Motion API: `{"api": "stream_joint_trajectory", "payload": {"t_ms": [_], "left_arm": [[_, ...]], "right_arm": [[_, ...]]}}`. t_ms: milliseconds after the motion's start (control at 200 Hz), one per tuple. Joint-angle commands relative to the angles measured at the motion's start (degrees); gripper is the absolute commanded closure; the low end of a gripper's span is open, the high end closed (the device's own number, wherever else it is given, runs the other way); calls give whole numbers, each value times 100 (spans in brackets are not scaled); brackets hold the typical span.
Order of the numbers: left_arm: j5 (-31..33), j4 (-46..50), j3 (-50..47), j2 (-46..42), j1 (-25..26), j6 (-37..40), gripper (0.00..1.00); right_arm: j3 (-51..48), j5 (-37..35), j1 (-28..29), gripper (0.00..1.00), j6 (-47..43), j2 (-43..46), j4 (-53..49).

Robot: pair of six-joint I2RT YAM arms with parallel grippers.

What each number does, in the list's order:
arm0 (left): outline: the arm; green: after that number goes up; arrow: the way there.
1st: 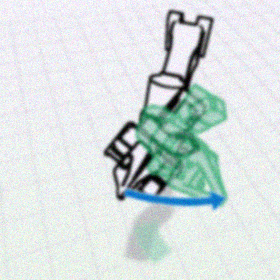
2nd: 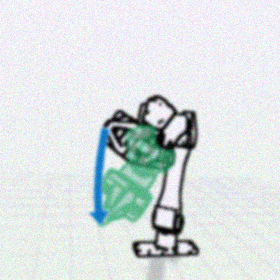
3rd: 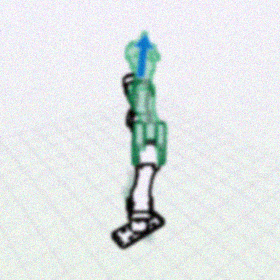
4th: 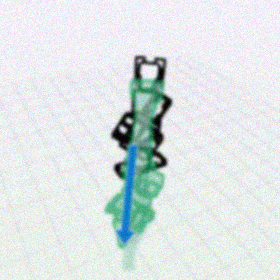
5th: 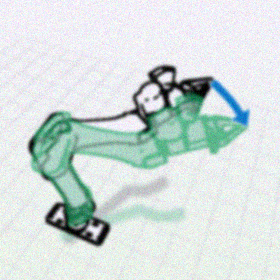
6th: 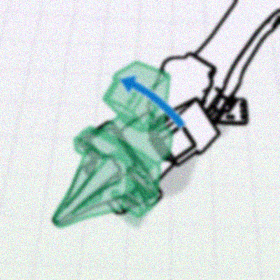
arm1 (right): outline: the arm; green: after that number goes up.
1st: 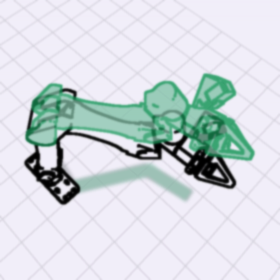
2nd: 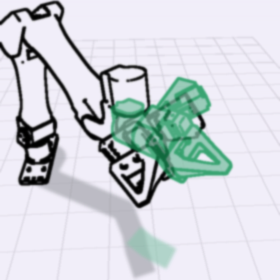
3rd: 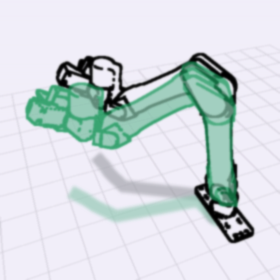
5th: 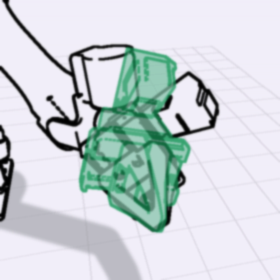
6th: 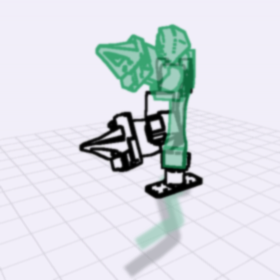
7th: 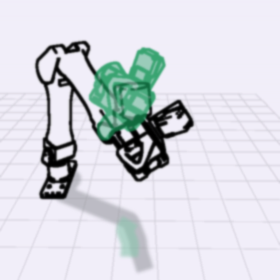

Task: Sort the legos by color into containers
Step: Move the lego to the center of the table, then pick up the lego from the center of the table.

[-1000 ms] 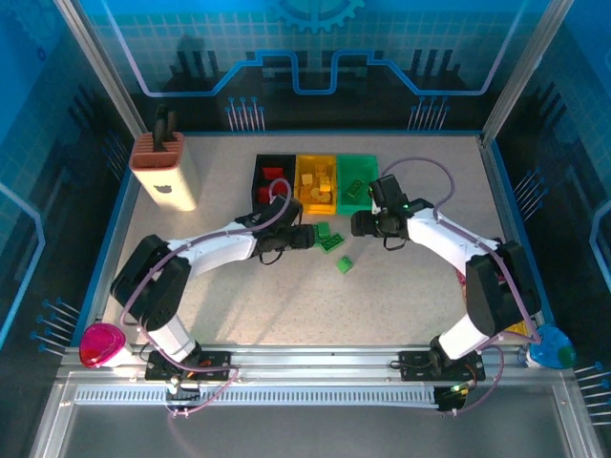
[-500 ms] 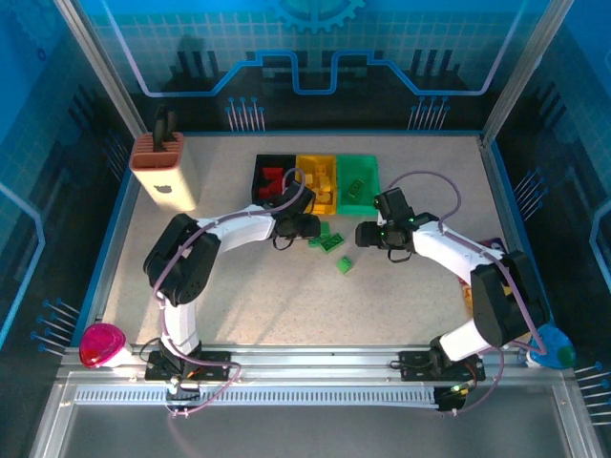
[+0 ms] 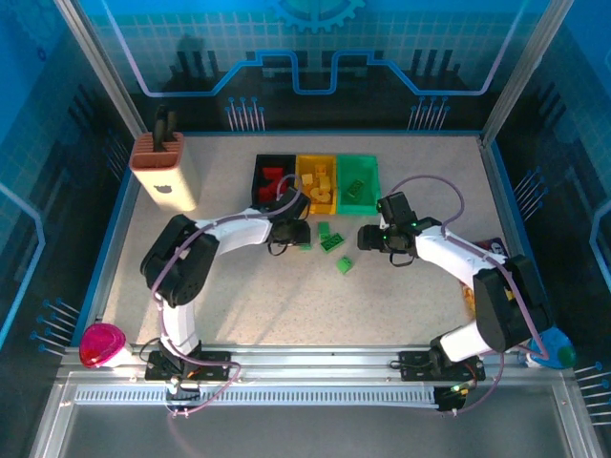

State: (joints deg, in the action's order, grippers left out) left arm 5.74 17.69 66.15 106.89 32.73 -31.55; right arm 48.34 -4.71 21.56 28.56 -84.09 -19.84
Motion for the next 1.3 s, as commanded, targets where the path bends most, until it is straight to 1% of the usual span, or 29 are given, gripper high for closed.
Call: {"api": "stream_joint_trajectory", "payload": {"t_ms": [0,60,115,150,215,255,330,420,655,775,861,956,1011,1086,1186,1296], "left_arm": [[252,277,-444,-559,-111,-86,69],[242,230,-603,-886,-94,-104,66],[268,183,-702,-1131,-75,-101,61],[286,182,-711,-1226,-80,-95,56],[305,252,-627,-1255,-79,-41,44],[310,341,-510,-1191,-81,-11,39],[279,426,-361,-1014,-64,9,37],[279,498,-232,-828,-11,0,36],[510,841,21,-333,130,-9,33],[627,961,131,-122,222,11,34],[709,1007,191,-14,298,51,38],[748,1067,262,79,345,76,47],[771,1109,303,86,365,86,57],[771,1185,379,51,402,120,65],[825,1263,526,-112,479,183,68],[591,1142,668,-348,489,265,68]], "right_arm": [[-52,123,-73,28,111,103,94],[-42,171,-73,28,133,68,118],[-20,194,-56,28,168,36,139],[-4,209,-43,28,185,18,153],[31,219,-4,28,216,8,160],[55,216,21,28,229,7,148],[70,184,60,28,229,39,105],[37,114,83,28,221,126,43],[-103,13,70,28,212,270,32],[-78,80,76,28,244,244,41],[-87,80,76,28,260,252,67],[-113,63,76,28,252,277,68],[-133,43,77,28,243,292,75],[-176,-10,68,28,239,325,76],[-251,-21,37,28,252,376,134],[-287,-37,-3,28,278,419,147]]}}
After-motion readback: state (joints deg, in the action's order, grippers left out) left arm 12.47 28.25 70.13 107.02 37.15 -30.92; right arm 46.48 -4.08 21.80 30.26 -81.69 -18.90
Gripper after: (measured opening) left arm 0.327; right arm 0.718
